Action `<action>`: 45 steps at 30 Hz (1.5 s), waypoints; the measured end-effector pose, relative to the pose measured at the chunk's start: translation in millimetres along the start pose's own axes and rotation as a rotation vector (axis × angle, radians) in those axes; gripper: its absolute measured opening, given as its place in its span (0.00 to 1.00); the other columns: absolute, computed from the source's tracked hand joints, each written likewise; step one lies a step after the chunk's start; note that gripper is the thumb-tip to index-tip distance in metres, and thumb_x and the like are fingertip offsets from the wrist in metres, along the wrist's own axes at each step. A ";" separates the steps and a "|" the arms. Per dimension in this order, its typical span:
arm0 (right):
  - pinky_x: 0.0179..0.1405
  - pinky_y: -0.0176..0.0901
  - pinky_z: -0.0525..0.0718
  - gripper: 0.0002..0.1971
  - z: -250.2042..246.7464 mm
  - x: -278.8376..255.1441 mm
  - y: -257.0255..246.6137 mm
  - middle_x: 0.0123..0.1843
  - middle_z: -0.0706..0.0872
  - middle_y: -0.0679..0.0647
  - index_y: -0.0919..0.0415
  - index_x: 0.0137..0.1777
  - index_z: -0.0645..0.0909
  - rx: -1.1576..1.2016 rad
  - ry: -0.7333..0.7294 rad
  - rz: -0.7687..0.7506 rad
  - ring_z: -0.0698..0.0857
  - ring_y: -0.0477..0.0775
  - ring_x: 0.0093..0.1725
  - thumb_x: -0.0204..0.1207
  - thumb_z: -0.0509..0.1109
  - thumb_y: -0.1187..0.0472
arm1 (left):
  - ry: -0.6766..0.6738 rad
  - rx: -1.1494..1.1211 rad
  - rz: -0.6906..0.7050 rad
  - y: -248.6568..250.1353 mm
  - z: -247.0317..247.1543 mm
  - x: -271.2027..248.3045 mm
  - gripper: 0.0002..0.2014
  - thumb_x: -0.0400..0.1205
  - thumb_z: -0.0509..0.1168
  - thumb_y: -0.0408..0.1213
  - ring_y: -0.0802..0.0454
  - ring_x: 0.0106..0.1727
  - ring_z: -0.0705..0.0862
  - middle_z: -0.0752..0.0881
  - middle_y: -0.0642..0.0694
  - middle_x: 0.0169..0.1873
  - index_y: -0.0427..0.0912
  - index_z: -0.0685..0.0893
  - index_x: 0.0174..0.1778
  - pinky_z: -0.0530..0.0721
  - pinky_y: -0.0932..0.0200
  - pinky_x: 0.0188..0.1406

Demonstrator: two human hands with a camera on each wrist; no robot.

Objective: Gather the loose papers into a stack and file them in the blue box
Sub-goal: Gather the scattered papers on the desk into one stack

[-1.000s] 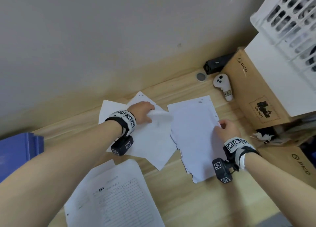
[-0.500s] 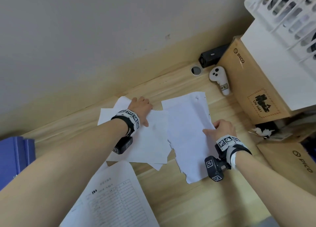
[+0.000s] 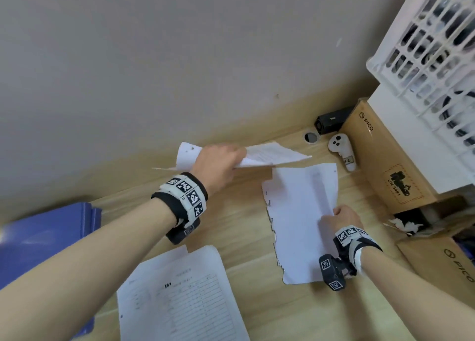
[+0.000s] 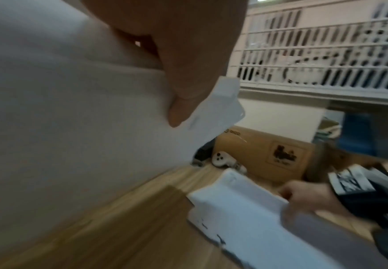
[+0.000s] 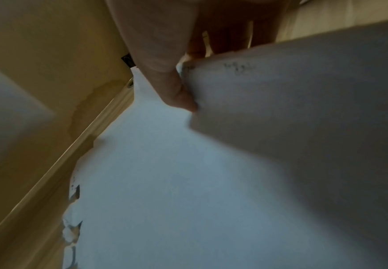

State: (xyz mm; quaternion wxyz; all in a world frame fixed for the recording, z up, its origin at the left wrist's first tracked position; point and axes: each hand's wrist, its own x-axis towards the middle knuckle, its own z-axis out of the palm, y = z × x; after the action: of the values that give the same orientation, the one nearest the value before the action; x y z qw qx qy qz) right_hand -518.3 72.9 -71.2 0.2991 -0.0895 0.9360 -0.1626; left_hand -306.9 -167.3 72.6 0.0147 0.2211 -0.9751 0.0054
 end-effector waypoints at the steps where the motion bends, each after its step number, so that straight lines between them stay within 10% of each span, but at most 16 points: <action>1: 0.35 0.43 0.81 0.08 -2.0 -3.8 -1.0 0.42 0.85 0.54 0.54 0.40 0.76 0.019 -0.005 0.001 0.83 0.58 0.37 0.61 0.65 0.63 | -0.038 0.012 0.029 7.8 2.3 -10.8 0.06 0.74 0.67 0.29 0.39 0.40 0.84 0.85 0.44 0.40 0.42 0.80 0.44 0.65 0.53 0.31; 9: 0.50 0.49 0.80 0.32 -43.2 -27.8 4.8 0.51 0.81 0.52 0.56 0.70 0.69 0.213 0.117 -0.210 0.82 0.61 0.50 0.66 0.75 0.65 | -0.413 -0.117 -0.109 59.8 109.1 -81.3 0.08 0.81 0.59 0.32 0.41 0.54 0.83 0.82 0.44 0.52 0.44 0.80 0.53 0.74 0.50 0.41; 15: 0.40 0.46 0.79 0.23 -78.5 -64.7 -22.4 0.42 0.84 0.48 0.52 0.61 0.75 0.331 0.178 -0.473 0.83 0.50 0.40 0.67 0.74 0.63 | -0.487 -0.222 -0.144 89.2 164.5 -108.2 0.12 0.83 0.60 0.32 0.39 0.54 0.84 0.80 0.44 0.55 0.46 0.88 0.54 0.78 0.50 0.43; 21: 0.32 0.35 0.69 0.13 -32.1 -95.8 -66.1 0.32 0.71 0.49 0.57 0.35 0.70 0.341 -0.149 -0.737 0.68 0.45 0.30 0.67 0.70 0.73 | -0.559 -0.302 -0.066 81.2 158.8 -126.7 0.18 0.86 0.55 0.44 0.38 0.52 0.83 0.79 0.43 0.63 0.40 0.89 0.48 0.77 0.49 0.46; 27: 0.35 0.45 0.78 0.12 66.2 -103.9 -65.2 0.30 0.79 0.47 0.50 0.32 0.71 0.040 -0.375 -0.741 0.77 0.49 0.31 0.62 0.70 0.67 | -0.383 -0.404 -0.146 59.2 139.1 -164.0 0.17 0.81 0.54 0.41 0.42 0.45 0.85 0.85 0.45 0.46 0.40 0.86 0.39 0.82 0.46 0.43; 35: 0.38 0.44 0.81 0.09 135.3 -102.4 -39.0 0.37 0.87 0.50 0.52 0.37 0.80 -0.003 -0.546 -0.658 0.83 0.49 0.36 0.71 0.73 0.48 | -0.186 -0.432 -0.474 42.3 136.4 -215.7 0.14 0.84 0.56 0.38 0.45 0.57 0.82 0.85 0.47 0.56 0.42 0.87 0.52 0.83 0.46 0.49; 41: 0.48 0.51 0.86 0.08 106.3 -69.0 -41.8 0.47 0.87 0.48 0.51 0.47 0.81 0.044 -0.249 -0.668 0.86 0.50 0.45 0.74 0.71 0.49 | -0.145 -0.477 -0.559 62.9 137.2 -218.2 0.13 0.84 0.57 0.33 0.48 0.61 0.79 0.80 0.48 0.60 0.41 0.85 0.58 0.85 0.49 0.46; 45: 0.64 0.55 0.76 0.29 77.9 -37.0 -35.0 0.66 0.76 0.58 0.60 0.66 0.74 -0.166 -0.044 -0.590 0.73 0.61 0.69 0.68 0.78 0.50 | -0.147 -0.421 -0.572 77.8 144.8 -217.8 0.14 0.80 0.60 0.31 0.44 0.66 0.79 0.79 0.45 0.67 0.41 0.87 0.58 0.83 0.52 0.44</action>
State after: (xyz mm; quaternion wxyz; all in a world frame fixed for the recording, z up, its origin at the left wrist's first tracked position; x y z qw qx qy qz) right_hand -440.2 30.6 -98.9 0.2507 -0.3852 0.8730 -0.1635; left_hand -147.9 -5.7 -79.2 -0.0091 0.4767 -0.8521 -0.2158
